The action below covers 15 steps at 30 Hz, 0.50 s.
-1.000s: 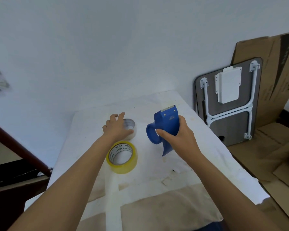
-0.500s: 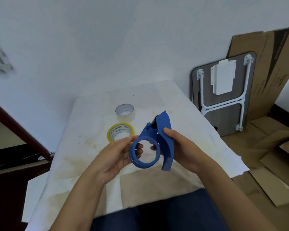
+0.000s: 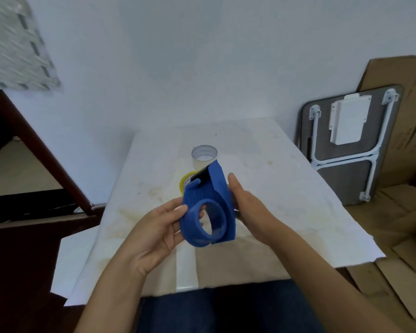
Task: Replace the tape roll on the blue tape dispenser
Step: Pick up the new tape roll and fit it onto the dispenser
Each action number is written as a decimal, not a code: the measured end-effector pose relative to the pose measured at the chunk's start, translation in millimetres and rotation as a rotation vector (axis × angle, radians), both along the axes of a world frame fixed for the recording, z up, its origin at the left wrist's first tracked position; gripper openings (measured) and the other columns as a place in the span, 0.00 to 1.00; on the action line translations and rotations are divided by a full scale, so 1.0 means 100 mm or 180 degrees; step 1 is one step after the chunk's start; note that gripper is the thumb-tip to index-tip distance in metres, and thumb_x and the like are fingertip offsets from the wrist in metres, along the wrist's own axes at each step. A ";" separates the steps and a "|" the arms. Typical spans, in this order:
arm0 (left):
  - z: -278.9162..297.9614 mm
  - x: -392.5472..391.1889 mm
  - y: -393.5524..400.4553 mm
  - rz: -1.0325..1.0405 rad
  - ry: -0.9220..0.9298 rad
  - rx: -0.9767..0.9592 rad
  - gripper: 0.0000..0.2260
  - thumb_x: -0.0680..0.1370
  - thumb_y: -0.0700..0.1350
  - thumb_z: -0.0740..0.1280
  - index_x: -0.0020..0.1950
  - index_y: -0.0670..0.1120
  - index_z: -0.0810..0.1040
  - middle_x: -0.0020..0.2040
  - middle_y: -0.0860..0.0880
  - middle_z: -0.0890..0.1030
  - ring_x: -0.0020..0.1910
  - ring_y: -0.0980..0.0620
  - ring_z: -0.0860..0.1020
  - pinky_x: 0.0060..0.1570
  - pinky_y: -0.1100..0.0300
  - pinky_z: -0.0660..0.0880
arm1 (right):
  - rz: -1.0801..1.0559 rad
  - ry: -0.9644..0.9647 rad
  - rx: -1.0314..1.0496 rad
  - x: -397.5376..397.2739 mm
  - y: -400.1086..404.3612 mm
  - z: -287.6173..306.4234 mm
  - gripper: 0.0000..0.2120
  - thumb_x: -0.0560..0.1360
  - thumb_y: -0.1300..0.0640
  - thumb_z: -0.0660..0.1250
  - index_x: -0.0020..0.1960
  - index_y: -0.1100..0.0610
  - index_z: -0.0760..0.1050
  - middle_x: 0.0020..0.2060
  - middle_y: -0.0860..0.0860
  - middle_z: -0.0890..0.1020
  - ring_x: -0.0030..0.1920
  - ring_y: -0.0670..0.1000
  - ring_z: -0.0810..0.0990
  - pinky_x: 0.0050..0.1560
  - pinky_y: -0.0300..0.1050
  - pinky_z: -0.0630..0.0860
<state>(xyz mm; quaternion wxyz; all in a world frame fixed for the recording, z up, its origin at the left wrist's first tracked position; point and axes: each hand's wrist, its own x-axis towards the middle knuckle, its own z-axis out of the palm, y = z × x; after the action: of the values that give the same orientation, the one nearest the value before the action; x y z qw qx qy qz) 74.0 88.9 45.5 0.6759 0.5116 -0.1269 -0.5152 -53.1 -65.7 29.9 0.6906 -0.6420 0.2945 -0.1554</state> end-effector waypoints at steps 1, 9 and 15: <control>0.00 0.07 0.03 0.0203 -0.0029 0.0011 0.10 0.78 0.36 0.63 0.56 0.39 0.82 0.48 0.41 0.86 0.41 0.50 0.85 0.40 0.58 0.83 | -0.0157 0.0095 -0.0190 0.10 -0.04 -0.01 0.23 0.81 0.39 0.52 0.57 0.50 0.81 0.51 0.49 0.85 0.53 0.51 0.84 0.54 0.42 0.78; -0.07 0.58 0.37 0.1505 0.0088 -0.0220 0.17 0.79 0.34 0.64 0.67 0.41 0.74 0.58 0.40 0.84 0.51 0.48 0.85 0.42 0.57 0.83 | -0.0256 0.0749 -0.2610 0.71 -0.24 -0.16 0.13 0.77 0.55 0.66 0.62 0.55 0.77 0.60 0.54 0.77 0.59 0.54 0.76 0.57 0.44 0.70; -0.11 0.67 0.47 0.1726 0.0207 -0.0216 0.16 0.79 0.34 0.63 0.67 0.39 0.73 0.54 0.42 0.86 0.48 0.50 0.86 0.39 0.58 0.83 | 0.0427 0.1051 -0.2849 0.90 -0.06 -0.27 0.12 0.76 0.48 0.67 0.54 0.55 0.80 0.45 0.47 0.84 0.50 0.49 0.80 0.59 0.47 0.73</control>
<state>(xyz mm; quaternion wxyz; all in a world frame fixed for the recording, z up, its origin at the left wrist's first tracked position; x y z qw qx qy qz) 141.4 135.6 34.1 0.8096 0.4871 0.0193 -0.3270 37.4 -71.5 3.3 0.2990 -0.9099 0.2624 -0.1179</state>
